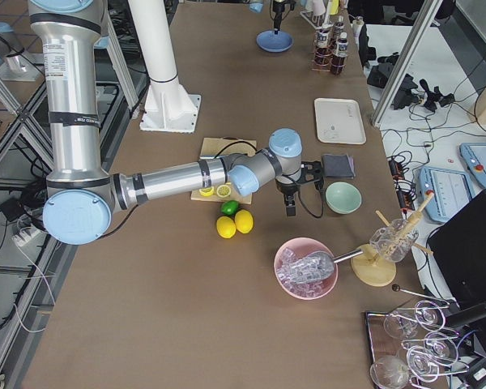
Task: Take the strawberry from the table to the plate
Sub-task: 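Push the blue plate inward with the left gripper while the right gripper approaches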
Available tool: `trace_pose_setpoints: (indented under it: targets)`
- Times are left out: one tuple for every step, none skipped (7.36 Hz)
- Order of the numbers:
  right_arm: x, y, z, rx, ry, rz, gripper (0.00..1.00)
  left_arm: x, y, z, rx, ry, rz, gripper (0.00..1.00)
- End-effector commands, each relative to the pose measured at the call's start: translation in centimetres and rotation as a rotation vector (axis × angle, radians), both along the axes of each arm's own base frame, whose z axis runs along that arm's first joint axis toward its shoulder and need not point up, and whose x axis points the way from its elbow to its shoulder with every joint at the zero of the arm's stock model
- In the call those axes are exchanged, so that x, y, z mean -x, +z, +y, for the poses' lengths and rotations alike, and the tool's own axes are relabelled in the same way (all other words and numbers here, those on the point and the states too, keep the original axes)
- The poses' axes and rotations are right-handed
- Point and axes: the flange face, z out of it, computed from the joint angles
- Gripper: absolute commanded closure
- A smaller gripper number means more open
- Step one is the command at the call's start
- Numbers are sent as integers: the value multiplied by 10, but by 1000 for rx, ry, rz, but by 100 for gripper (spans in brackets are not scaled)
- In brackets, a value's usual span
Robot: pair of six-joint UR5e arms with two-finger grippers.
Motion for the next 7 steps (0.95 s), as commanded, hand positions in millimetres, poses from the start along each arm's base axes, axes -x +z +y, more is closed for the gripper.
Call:
trace_pose_setpoints:
  targets:
    - [0, 1, 0, 1, 0, 2, 1, -1, 2, 1, 2, 3, -3, 51]
    - [0, 1, 0, 1, 0, 2, 1, -2, 1, 0, -4, 6, -3, 69]
    - [0, 1, 0, 1, 0, 2, 1, -3, 1, 1, -2, 8, -3, 87]
    - [0, 1, 0, 1, 0, 2, 1, -3, 0, 0, -7, 8, -2, 100]
    - [0, 1, 0, 2, 1, 2, 1, -4, -9, -3, -13, 2, 7, 100]
    - [0, 0, -1, 0, 1, 1, 1, -6, -20, -7, -11, -3, 22, 100]
    - [1, -3, 0, -3, 0, -5, 1, -8, -45, -13, 1, -45, 42, 100]
